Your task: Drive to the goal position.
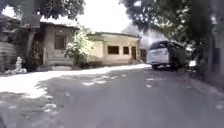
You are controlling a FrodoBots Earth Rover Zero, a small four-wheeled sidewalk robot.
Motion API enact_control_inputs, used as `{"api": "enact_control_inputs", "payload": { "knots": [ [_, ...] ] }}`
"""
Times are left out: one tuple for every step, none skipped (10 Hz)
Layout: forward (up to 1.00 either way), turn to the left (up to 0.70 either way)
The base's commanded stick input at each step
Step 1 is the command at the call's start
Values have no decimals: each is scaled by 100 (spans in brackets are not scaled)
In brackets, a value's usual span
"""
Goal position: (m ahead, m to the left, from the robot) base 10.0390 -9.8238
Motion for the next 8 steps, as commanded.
{"api": "enact_control_inputs", "payload": {
  "knots": [
    [100,0],
    [0,0],
    [0,0],
    [0,0],
    [0,0],
    [0,0],
    [0,0],
    [0,0]
  ]
}}
